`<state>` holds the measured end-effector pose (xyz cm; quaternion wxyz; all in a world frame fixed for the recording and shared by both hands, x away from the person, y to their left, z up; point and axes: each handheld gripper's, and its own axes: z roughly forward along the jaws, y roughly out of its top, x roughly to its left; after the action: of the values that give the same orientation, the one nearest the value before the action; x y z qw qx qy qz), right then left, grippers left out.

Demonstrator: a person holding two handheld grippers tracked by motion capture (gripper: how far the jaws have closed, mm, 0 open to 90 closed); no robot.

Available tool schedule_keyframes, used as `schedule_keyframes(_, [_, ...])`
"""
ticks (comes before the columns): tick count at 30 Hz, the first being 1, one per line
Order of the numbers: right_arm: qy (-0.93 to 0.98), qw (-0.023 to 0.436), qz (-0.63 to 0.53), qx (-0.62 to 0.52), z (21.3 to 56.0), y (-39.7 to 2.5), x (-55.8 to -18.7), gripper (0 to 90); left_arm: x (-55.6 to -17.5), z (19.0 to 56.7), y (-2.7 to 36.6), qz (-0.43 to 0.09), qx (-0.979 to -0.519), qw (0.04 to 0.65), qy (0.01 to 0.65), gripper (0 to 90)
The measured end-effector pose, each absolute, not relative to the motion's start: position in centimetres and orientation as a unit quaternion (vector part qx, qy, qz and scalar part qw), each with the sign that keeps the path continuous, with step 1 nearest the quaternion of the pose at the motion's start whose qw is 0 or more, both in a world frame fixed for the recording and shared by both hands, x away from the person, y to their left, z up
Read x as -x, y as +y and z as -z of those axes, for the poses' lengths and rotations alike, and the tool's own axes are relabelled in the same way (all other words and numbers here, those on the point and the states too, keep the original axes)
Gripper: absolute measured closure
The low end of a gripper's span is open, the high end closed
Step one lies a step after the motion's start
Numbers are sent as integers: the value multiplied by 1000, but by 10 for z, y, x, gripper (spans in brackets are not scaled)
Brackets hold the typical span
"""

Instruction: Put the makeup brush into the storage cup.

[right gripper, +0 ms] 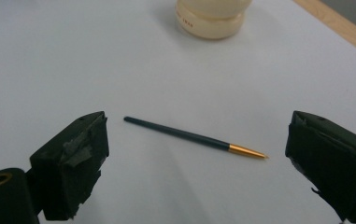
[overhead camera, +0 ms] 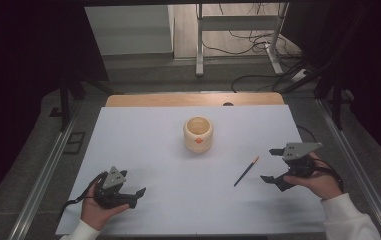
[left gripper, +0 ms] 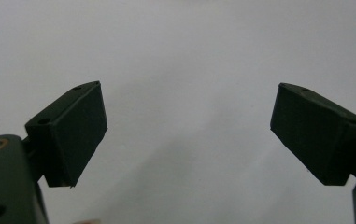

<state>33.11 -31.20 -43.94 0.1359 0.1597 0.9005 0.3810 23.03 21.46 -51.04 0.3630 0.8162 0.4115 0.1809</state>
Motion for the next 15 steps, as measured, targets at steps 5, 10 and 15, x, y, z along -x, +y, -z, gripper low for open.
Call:
schedule_keyframes(5, [910,126,-369,-138,437,-311,-338,22,-230,510,215,-181,-816,363,411,116])
schedule_keyframes(10, [914,120,-369,-120,431,-306,-343,13,-230,511,214,-181,-817,362,410,116])
schedule_keyframes(15, [910,100,-376,-145,426,-298,-351,13,-230,510,215,-181,-817,362,410,116])
